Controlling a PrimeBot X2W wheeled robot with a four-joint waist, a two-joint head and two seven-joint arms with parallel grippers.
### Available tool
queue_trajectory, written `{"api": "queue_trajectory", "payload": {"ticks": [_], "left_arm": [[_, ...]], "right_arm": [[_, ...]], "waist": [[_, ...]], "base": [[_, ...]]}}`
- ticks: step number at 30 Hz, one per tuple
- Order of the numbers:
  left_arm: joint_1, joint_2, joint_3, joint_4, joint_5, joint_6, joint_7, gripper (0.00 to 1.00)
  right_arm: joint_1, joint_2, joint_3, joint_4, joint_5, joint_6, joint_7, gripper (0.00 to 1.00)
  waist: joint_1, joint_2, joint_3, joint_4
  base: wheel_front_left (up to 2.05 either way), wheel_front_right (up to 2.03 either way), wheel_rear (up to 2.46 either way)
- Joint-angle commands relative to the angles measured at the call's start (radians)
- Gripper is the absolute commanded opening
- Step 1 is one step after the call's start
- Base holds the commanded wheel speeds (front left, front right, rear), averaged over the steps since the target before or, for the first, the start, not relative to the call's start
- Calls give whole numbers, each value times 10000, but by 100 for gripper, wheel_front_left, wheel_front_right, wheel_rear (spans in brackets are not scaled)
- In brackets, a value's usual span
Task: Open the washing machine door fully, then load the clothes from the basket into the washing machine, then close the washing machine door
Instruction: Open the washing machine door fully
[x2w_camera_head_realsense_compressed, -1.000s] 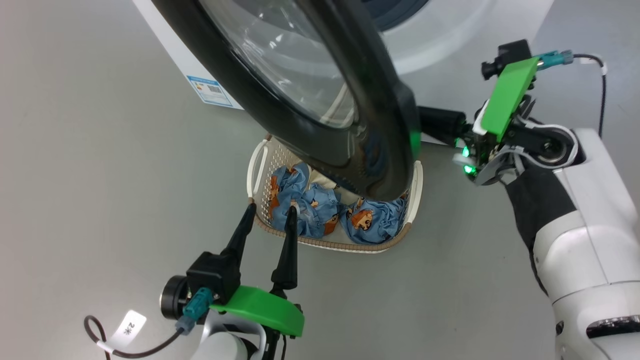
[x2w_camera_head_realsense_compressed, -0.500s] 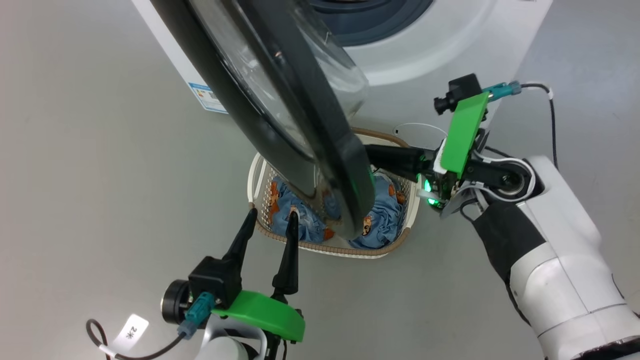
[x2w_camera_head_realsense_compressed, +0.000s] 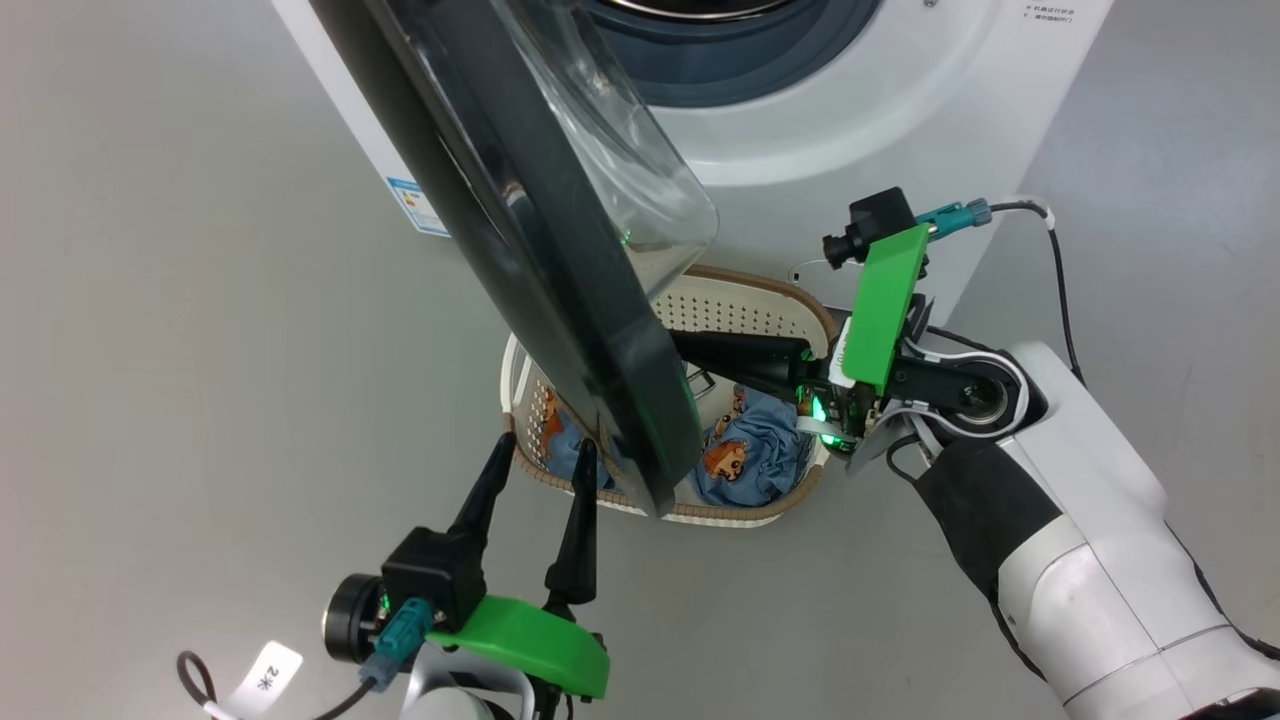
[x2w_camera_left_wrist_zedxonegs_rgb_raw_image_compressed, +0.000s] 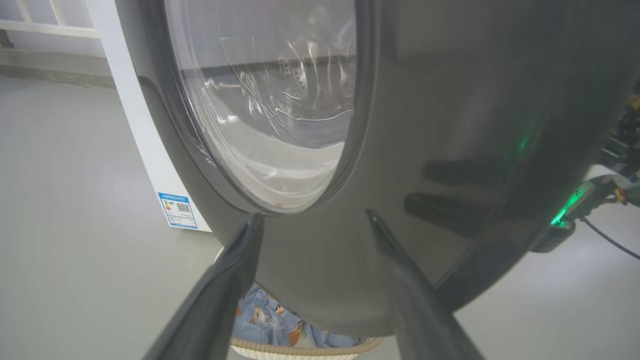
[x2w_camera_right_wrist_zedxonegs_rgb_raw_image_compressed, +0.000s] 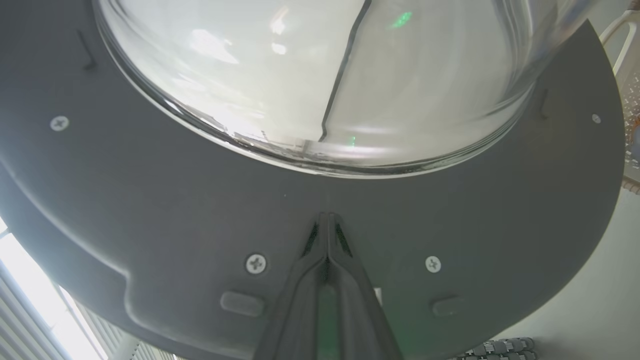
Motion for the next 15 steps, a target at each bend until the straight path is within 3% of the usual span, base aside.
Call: {"api": "queue_trajectory", "payload": {"ticks": [1,15], "left_arm": [[34,127,333,-173,77,-10,-65,100],[63,127,748,-215,12,-81,-65,100]], "right_arm": [[203,356,264,-350,158,17,-68,0],[368,-4,145,-830,436,17,-888,0]], "waist": [[0,0,-6,1],[0,0,-235,-233]], "base": [[0,0,0],[0,0,0]]}}
